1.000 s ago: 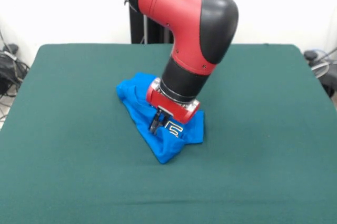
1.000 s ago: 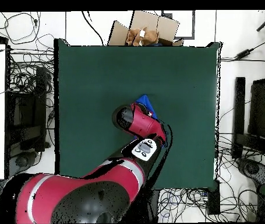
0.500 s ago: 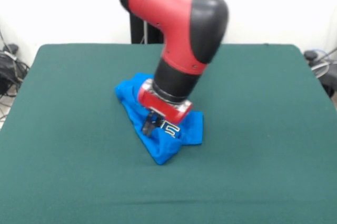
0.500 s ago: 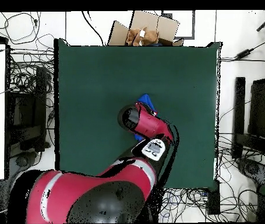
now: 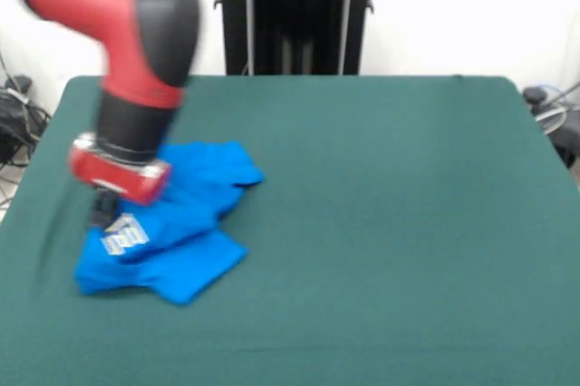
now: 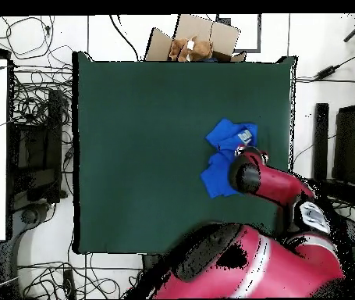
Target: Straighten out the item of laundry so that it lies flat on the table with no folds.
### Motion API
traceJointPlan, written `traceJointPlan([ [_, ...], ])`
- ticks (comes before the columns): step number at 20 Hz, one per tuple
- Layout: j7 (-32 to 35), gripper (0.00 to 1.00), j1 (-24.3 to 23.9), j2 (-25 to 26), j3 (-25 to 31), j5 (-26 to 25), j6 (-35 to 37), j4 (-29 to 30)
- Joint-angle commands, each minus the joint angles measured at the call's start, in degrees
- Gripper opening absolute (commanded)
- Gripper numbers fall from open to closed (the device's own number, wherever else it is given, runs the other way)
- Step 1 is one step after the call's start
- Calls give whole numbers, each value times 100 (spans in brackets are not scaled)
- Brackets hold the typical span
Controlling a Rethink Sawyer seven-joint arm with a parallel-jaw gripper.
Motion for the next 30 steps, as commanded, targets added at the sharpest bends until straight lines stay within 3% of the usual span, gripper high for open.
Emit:
traceJointPlan([
  [1, -1746, 0, -1478, 693, 1756, -1806, 976, -49],
  [5, -1858, 0, -2184, 799, 2475, -2272, 1264, -11],
  [9, -1770, 0, -2279, 739, 2517, -2439, 1367, -48],
  [18, -770, 0, -2073, 708, 2366, -2262, 811, 65],
  [22, -840, 0, -2050, 676, 2512, -2335, 787, 200],
  [25, -534, 0, -1670, 591, 2213, -2207, 668, 227],
  [26, -129, 0, -1282, 570, 1816, -2009, 476, 170],
  [30, 756, 0, -681, 509, 1255, -1337, 0, 311],
])
